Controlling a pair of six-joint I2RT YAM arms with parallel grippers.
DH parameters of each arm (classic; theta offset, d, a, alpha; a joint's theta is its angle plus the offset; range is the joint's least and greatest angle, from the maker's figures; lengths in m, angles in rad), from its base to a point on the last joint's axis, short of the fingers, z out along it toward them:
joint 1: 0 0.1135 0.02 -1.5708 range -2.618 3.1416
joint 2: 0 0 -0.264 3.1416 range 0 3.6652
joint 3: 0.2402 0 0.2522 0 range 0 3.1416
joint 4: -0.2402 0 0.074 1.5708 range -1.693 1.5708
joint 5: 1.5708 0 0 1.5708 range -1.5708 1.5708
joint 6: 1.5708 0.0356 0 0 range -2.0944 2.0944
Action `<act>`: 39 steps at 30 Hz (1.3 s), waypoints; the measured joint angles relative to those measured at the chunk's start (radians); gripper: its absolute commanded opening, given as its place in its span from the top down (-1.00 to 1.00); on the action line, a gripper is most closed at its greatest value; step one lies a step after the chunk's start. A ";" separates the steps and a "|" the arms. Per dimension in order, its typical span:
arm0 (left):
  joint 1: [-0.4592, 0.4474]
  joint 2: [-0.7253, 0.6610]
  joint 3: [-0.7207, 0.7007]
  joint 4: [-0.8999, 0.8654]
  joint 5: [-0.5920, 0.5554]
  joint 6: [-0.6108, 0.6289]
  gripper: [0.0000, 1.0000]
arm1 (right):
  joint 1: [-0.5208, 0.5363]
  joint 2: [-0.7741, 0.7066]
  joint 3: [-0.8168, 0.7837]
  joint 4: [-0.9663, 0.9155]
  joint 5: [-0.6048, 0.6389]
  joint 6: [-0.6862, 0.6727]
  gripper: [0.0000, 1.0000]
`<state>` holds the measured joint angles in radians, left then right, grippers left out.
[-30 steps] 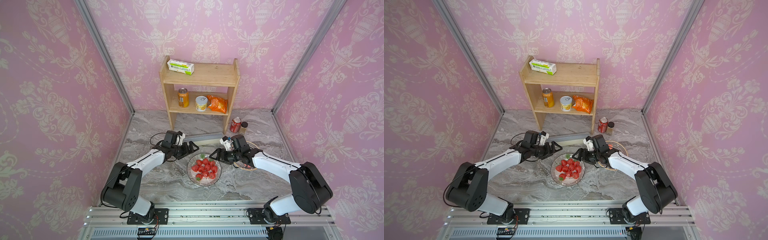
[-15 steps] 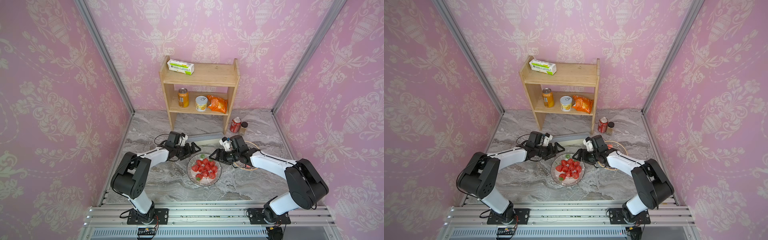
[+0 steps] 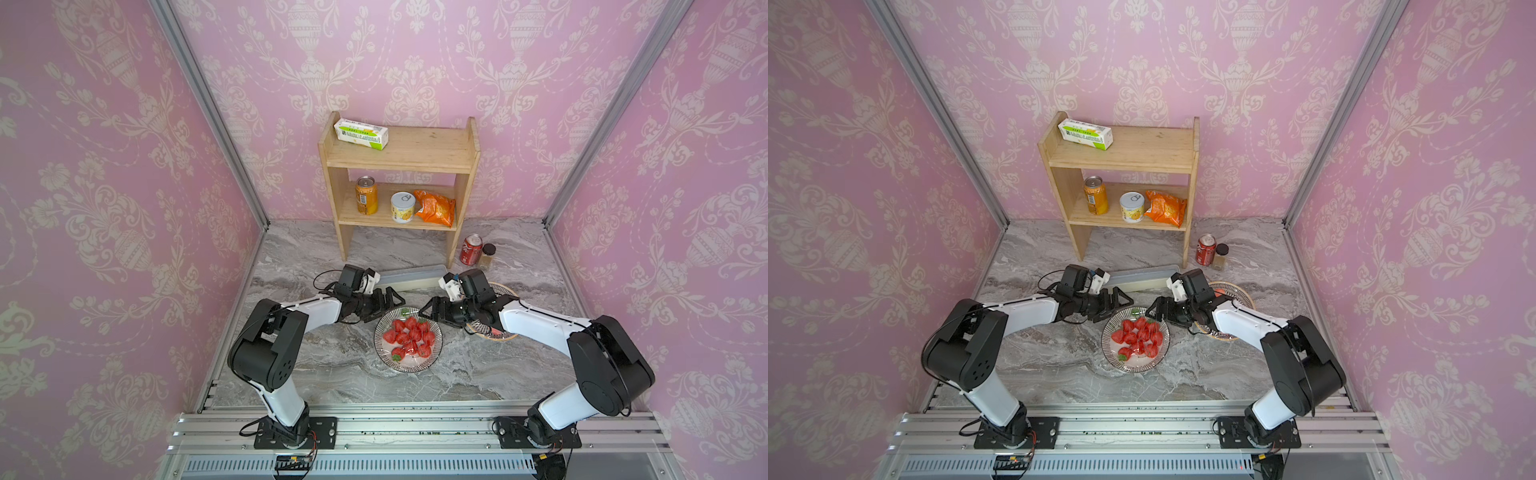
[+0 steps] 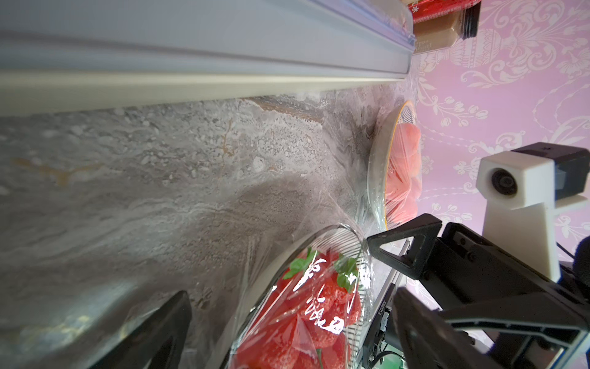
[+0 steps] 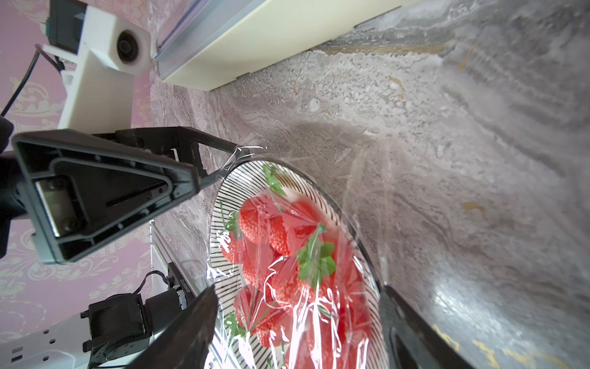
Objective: Wrap the plate with plastic wrap
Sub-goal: Cover the plate with plastic wrap.
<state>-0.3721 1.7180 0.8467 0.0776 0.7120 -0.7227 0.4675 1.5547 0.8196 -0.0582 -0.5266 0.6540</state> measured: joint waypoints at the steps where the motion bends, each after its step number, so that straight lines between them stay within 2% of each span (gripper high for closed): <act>1: -0.005 0.004 0.000 0.004 0.003 0.000 -0.98 | 0.000 0.002 0.000 0.002 0.000 -0.002 -0.62; 16: -0.032 0.045 0.013 0.053 0.042 -0.019 -0.98 | 0.000 0.011 0.003 -0.018 0.029 -0.028 -0.63; 22: -0.032 0.032 0.086 -0.079 -0.016 0.072 -0.98 | 0.001 0.012 0.072 -0.060 0.035 -0.079 -0.65; 30: -0.003 -0.157 0.076 -0.254 -0.119 0.164 -0.98 | 0.024 0.109 0.171 -0.018 0.006 -0.109 -0.67; 39: -0.005 -0.283 -0.127 -0.264 -0.089 0.084 -0.98 | 0.044 0.233 0.199 0.051 -0.025 -0.109 -0.67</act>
<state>-0.3771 1.4345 0.7197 -0.1860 0.6235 -0.6384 0.5114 1.7878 1.0187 -0.0071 -0.5514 0.5453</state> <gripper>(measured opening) 0.992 0.834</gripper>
